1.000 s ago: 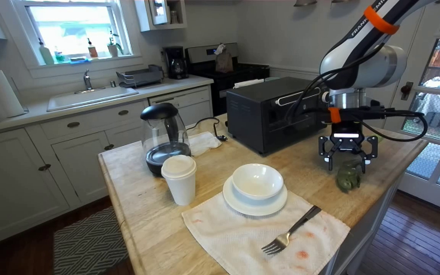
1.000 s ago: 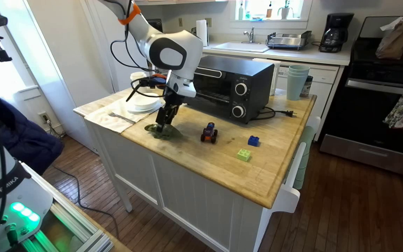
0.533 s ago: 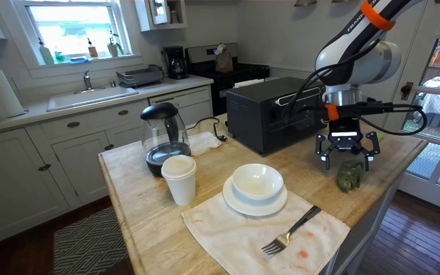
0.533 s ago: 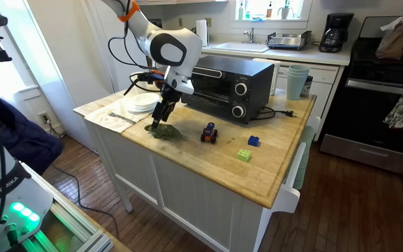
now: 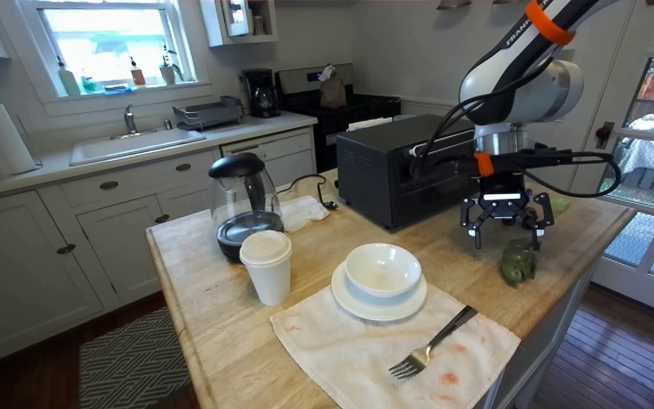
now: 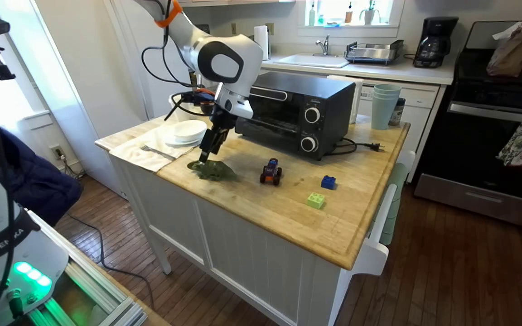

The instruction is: Place the toy animal upright

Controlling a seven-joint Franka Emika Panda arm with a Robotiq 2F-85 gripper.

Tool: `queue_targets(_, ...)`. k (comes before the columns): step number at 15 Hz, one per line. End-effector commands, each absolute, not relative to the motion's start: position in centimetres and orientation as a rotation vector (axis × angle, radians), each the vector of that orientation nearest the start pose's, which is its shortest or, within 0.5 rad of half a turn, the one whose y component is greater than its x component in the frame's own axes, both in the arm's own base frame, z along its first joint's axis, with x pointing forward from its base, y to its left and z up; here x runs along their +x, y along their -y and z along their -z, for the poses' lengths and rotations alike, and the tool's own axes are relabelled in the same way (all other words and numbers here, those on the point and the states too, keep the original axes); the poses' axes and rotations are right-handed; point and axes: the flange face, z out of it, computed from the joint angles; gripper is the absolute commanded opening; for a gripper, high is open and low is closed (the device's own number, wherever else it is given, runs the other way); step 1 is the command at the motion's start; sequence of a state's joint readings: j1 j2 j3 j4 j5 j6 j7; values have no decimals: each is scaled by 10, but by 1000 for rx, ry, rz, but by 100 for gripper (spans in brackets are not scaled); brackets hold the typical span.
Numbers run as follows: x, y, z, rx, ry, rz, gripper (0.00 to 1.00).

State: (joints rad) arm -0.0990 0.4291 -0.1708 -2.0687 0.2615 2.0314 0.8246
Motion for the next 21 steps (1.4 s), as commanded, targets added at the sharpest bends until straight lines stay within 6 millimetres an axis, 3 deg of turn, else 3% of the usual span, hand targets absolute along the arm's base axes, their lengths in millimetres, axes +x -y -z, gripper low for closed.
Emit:
queue_targets(1, 530, 128, -184, -2446, -1814, -752, 100)
queue_targets(16, 523, 138, -171, -2461, -1868, -801, 100)
queue_targets(19, 521, 139, -167, -2457, -1873, -816, 92)
queue_targets(20, 520, 140, -166, -2455, -1875, -826, 82)
queue_targets(21, 520, 140, -164, -2454, -1877, -831, 82)
